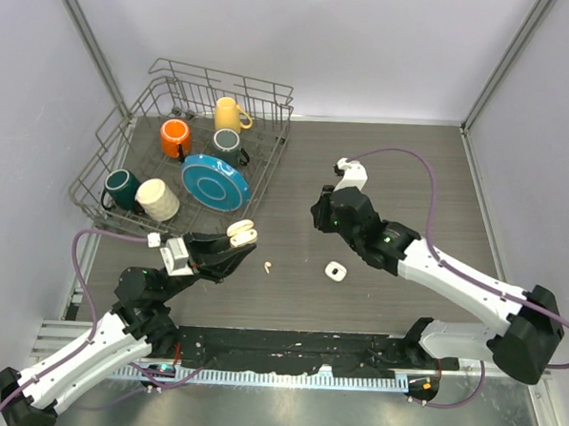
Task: Insert the wireless bluetooth earbuds into the charging case
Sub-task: Pick up the earbud from the center of the board, then place the earbud in the charging case.
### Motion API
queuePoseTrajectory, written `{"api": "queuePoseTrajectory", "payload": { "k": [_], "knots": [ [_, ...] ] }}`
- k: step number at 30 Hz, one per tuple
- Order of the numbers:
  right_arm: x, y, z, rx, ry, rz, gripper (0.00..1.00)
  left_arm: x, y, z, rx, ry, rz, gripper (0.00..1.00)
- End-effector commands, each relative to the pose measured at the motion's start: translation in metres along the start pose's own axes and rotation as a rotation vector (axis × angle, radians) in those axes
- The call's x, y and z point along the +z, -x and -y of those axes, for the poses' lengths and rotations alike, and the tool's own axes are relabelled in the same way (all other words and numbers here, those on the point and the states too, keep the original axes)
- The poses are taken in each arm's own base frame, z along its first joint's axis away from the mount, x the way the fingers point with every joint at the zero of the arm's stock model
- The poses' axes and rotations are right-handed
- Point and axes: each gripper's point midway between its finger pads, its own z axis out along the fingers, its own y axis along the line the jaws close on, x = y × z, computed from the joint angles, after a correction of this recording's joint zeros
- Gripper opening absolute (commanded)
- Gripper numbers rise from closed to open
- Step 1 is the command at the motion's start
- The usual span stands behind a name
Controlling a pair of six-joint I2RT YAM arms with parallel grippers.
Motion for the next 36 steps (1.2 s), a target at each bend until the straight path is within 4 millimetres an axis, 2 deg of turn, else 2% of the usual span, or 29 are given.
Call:
{"api": "queuePoseTrajectory", "payload": {
  "k": [1,9,16,23,28,31,36],
  "knots": [
    [-0.027,0.044,-0.007,0.083,0.010,0.176,0.01,0.004,0.012,-0.003,-0.005,0.015,0.051,0.00],
    [-0.067,0.079,-0.033,0.122,0.116,0.281,0.01,0.006,0.009,-0.002,-0.015,0.009,0.040,0.00],
    [-0.088,0.094,-0.061,0.115,0.213,0.318,0.01,0.007,0.003,-0.005,-0.021,0.024,0.021,0.00],
    [-0.118,0.106,-0.099,0.066,0.361,0.374,0.01,0.011,-0.005,-0.007,-0.028,0.027,-0.001,0.00],
    [-0.145,0.111,-0.132,-0.028,0.454,0.431,0.01,0.014,-0.009,-0.008,-0.034,0.025,-0.009,0.00],
    [-0.153,0.105,-0.147,-0.076,0.491,0.448,0.01,0.015,-0.010,-0.008,-0.036,0.023,-0.012,0.00],
    [-0.154,0.092,-0.164,-0.139,0.513,0.446,0.01,0.017,-0.012,-0.008,-0.042,0.024,-0.013,0.00]
  ]
}}
